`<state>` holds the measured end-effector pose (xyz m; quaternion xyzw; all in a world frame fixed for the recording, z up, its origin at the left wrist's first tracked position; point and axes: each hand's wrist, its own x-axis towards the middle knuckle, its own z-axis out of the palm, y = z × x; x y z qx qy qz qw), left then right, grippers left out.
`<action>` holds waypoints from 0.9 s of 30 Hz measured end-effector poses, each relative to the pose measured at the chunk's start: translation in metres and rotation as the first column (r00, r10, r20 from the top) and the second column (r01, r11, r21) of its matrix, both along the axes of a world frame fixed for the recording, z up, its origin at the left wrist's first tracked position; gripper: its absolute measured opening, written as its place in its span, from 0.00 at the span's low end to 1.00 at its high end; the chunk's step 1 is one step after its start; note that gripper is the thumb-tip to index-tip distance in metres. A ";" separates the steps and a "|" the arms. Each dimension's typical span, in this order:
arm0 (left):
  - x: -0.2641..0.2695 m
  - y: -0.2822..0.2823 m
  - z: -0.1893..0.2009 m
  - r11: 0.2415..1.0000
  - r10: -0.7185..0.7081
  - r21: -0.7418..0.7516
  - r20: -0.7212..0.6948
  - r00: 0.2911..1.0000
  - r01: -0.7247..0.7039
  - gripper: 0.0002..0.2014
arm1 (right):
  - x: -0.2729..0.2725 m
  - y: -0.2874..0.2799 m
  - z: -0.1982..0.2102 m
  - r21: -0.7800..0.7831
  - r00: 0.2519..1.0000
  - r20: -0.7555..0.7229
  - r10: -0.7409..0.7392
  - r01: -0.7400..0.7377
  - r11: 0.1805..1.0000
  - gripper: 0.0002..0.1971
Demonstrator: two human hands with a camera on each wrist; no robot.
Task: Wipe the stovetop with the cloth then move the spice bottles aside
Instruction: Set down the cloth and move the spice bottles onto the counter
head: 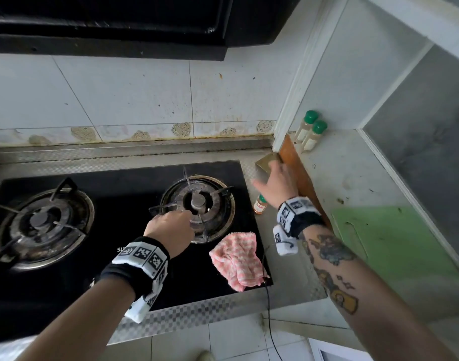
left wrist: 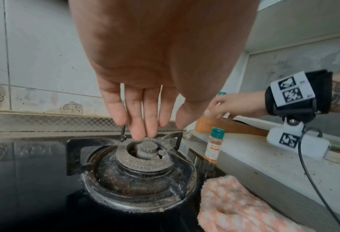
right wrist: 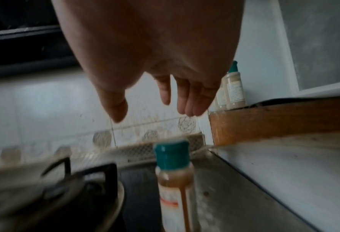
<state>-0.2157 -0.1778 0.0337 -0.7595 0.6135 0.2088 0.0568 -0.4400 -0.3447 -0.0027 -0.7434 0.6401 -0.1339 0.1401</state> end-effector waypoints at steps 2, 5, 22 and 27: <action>-0.002 0.006 -0.001 1.000 -0.025 -0.003 0.011 1.000 0.025 0.16 | 0.000 0.016 -0.024 0.054 0.979 -0.188 0.080 -0.071 0.996 0.27; 0.000 0.022 -0.011 0.996 -0.060 0.064 0.042 0.997 0.057 0.16 | -0.005 0.031 -0.046 0.066 0.968 -0.233 0.089 -0.076 0.995 0.17; 0.022 0.048 -0.058 0.972 -0.111 0.218 0.099 0.989 0.088 0.22 | -0.070 -0.058 0.047 -0.103 0.914 0.152 -0.375 0.393 0.914 0.17; 0.015 0.049 -0.067 0.972 -0.126 0.215 0.114 0.985 0.100 0.21 | -0.084 -0.084 0.055 -0.119 0.864 0.212 -0.456 0.486 0.866 0.20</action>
